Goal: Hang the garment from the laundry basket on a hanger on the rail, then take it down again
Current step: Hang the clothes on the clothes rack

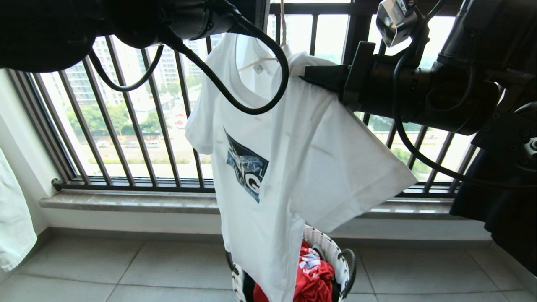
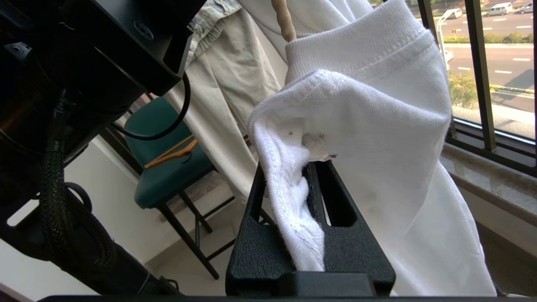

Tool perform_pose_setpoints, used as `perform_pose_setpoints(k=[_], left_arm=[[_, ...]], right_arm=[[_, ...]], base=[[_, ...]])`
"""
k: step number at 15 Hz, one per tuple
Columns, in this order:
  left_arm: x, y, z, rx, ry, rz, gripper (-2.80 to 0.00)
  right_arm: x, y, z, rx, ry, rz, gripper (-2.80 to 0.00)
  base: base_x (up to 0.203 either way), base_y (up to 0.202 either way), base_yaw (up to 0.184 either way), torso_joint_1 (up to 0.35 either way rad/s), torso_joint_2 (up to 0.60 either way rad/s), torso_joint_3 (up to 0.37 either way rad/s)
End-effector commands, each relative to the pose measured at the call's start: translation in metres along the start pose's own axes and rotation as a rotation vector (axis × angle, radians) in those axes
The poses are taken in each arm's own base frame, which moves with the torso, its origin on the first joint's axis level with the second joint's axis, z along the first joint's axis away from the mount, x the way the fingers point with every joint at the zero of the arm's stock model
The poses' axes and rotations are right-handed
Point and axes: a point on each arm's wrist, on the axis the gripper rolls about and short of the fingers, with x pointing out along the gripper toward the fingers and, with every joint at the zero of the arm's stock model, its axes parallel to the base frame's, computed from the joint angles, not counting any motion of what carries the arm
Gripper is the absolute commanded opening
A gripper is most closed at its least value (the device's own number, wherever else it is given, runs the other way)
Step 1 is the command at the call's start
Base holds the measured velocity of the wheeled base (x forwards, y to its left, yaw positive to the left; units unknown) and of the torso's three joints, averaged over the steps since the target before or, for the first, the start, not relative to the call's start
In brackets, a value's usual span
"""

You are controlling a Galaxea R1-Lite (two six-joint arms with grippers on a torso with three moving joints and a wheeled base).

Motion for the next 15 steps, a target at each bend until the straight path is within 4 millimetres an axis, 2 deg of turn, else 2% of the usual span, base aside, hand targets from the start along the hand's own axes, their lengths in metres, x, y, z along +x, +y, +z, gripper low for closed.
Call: perform_pose_setpoints(k=[1,6,9,15], left_arm=[[-0.009,-0.009,0.007,-0.018,-0.011,-0.027,-2.80],[-0.012,-0.014,0.007,-0.038,0.001,-0.032,-2.80],[-0.017,-0.026,0.009,-0.041,0.005,-0.071,-2.80],[-0.017,-0.026,0.007,-0.041,0.011,-0.074,-2.80]], right_arm=[[0.004,-0.005,-0.003,0.008,0.007,-0.006,-2.80],[0.002,-0.006,0.002,0.001,-0.011,-0.014,-2.80],[0.002,-0.006,0.002,0.009,-0.004,-0.007,-2.80],[0.010,0.005,-0.013,0.039,0.046,0.032,-2.80]], base=[[0.000,0.000,0.000,0.000,0.00,0.000],[0.000,0.000,0.000,0.000,0.00,0.000],[0.000,0.000,0.000,0.000,0.00,0.000],[0.000,0.000,0.000,0.000,0.00,0.000]])
